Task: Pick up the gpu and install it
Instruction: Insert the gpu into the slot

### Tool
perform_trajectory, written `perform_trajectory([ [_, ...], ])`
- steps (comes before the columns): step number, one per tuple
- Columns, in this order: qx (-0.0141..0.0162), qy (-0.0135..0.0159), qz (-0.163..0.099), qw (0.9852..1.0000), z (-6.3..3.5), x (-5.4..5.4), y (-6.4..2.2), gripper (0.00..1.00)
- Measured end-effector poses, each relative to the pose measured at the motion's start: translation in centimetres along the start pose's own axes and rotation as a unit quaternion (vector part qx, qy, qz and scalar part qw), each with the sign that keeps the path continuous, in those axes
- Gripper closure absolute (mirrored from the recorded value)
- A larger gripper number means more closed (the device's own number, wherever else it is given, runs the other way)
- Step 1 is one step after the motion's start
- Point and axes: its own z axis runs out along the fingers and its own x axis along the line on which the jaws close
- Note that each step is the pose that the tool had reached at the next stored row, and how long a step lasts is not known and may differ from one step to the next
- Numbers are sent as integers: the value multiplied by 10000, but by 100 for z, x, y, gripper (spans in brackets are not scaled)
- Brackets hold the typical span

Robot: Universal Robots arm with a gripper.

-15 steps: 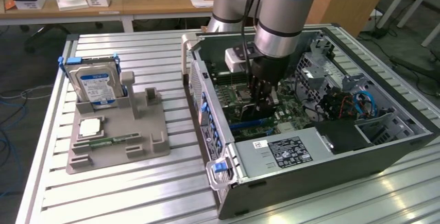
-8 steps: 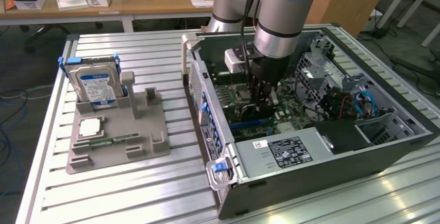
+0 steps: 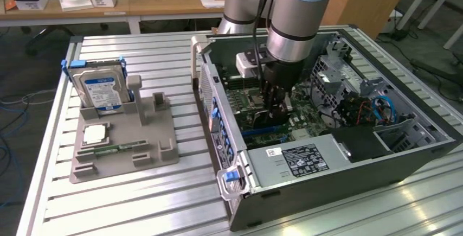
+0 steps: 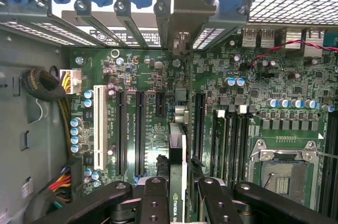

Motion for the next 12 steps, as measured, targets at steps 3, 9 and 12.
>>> perform_trajectory([
  [3, 0, 0, 0, 10000, 11, 0, 2, 74],
  [9, -2, 2, 0, 10000, 38, 0, 4, 74],
  [12, -2, 2, 0, 10000, 50, 0, 5, 74],
])
